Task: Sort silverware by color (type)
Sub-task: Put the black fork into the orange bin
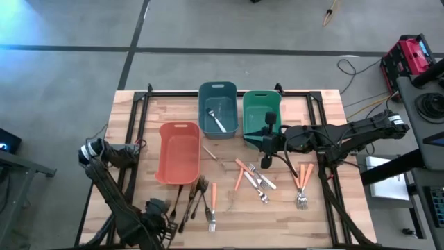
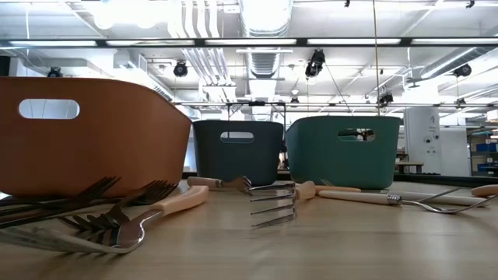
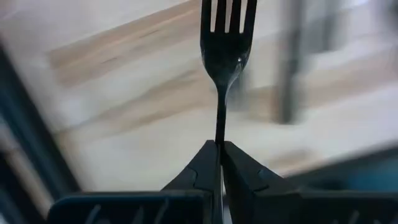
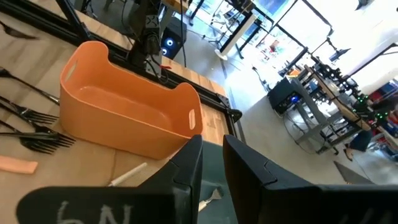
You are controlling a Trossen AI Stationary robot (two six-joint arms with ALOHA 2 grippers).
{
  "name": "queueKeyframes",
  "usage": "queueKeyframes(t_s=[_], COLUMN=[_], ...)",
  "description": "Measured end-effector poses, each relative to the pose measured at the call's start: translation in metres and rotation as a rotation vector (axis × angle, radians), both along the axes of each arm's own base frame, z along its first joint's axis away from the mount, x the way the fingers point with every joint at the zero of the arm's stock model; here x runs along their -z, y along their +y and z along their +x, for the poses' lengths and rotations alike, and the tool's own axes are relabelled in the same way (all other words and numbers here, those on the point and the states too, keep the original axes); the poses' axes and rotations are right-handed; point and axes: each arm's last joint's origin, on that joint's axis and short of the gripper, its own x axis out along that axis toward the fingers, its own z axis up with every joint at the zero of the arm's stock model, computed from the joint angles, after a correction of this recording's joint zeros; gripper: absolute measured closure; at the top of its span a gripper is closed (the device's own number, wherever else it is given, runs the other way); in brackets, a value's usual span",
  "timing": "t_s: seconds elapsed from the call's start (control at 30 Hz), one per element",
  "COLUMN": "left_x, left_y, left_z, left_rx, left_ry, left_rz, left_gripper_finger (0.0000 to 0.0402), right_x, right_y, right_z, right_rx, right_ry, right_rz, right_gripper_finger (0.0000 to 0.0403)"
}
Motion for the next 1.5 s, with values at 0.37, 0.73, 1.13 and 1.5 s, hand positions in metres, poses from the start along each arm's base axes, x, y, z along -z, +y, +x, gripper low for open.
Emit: queueKeyframes(t_s=[0.37, 0.73, 1.13, 1.5], left_x=[-0.1, -0.127, -0.11, -0.043], left_y=[0.024, 0.128, 0.227, 0.247], left_z=[0.014, 0.053, 0.053, 0.037], left_rx=[0.04, 0.214, 0.224, 0.086], left_ry=[-0.257, -0.27, -0.222, -0.253], left_rz=[0.186, 0.421, 0.488, 0.393], left_gripper_finger=[0.0401, 0.0401, 0.0402, 0.0401], right_x=[-0.018, -0.04, -0.043, -0.038], right_y=[-0.002, -0.007, -0.012, -0.013], right_z=[-0.003, -0.026, -0.056, -0.057], right_rx=[-0.005, 0.014, 0.03, 0.032], right_ry=[0.031, 0.116, 0.051, 0.062], right_rz=[-0.04, 0.0, 0.066, 0.064], right_gripper_finger=[0.0346, 0.0346, 0.0346, 0.0346])
